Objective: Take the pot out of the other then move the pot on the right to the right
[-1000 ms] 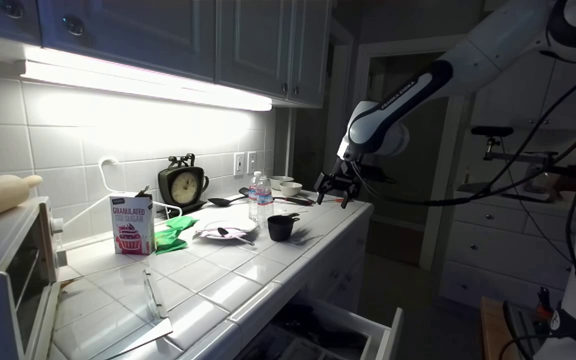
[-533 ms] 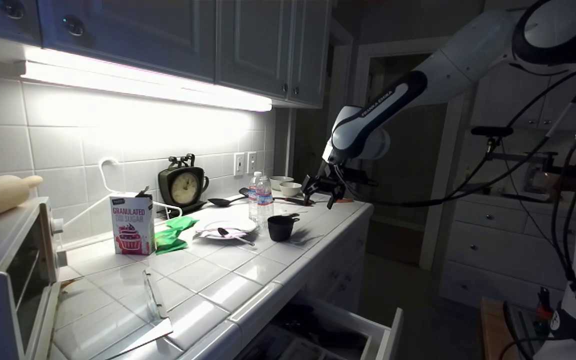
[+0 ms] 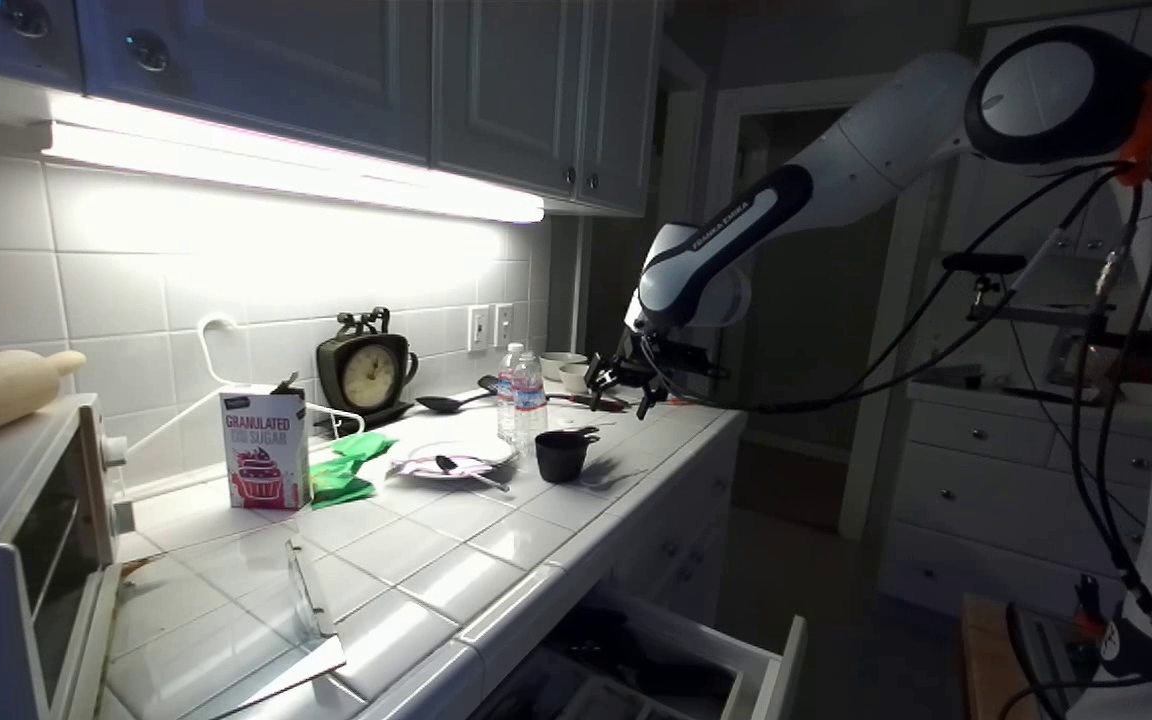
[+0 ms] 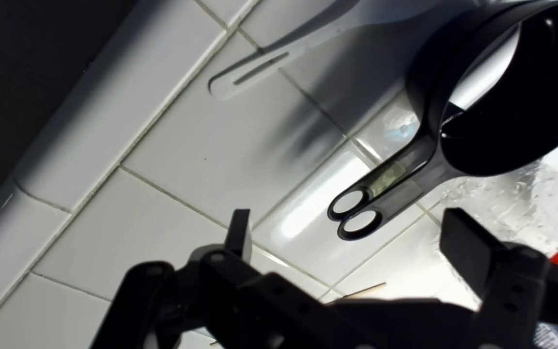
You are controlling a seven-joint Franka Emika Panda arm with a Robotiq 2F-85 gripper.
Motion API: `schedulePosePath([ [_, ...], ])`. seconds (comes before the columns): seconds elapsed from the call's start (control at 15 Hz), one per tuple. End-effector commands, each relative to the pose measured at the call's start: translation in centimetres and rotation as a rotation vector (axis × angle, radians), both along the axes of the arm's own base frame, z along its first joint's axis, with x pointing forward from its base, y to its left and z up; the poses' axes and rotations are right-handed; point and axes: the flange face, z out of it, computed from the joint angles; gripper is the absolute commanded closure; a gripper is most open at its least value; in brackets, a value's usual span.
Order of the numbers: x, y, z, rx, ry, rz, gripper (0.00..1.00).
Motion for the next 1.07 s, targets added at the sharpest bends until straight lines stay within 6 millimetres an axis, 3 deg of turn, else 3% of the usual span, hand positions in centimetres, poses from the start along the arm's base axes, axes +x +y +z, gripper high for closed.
schedulePosePath([
  [0.0,2.2,-0.1,-1.1,0.051,0.006,-0.084,0.0],
  [0.8,6.1,2.8,-3.2,0.065,0.021,-0.047,0.0],
  [1.0,6.5,3.2,-3.6,0.065,0.03,-0.044,0.1],
])
